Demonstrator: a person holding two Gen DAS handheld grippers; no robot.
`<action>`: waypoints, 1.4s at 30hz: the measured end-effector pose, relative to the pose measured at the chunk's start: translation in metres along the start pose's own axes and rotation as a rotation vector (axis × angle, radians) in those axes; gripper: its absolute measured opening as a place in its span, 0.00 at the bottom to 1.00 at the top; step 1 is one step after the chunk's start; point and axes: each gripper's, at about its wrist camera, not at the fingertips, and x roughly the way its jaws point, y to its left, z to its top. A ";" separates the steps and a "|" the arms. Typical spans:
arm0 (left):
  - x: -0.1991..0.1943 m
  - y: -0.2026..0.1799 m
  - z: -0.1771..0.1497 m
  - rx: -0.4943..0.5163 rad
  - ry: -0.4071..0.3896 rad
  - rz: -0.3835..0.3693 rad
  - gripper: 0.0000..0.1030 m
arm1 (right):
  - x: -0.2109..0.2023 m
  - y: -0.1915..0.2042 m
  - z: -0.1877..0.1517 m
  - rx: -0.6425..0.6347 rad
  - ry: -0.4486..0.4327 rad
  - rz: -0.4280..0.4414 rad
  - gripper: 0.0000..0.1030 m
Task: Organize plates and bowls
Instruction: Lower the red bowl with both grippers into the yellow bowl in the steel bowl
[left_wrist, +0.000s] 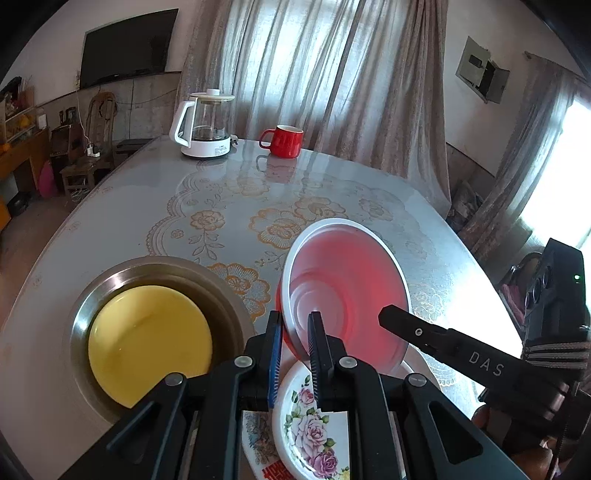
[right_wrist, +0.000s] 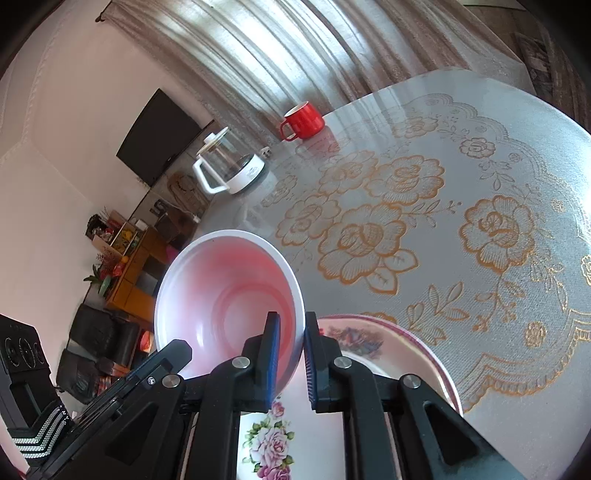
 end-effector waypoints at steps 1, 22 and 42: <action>-0.002 0.002 -0.001 -0.003 -0.004 0.002 0.13 | 0.000 0.002 -0.002 -0.005 0.004 0.002 0.11; -0.044 0.038 -0.039 -0.060 -0.038 0.028 0.13 | 0.003 0.044 -0.038 -0.117 0.060 0.029 0.11; -0.083 0.104 -0.078 -0.193 -0.079 0.040 0.14 | 0.027 0.099 -0.079 -0.250 0.169 0.150 0.11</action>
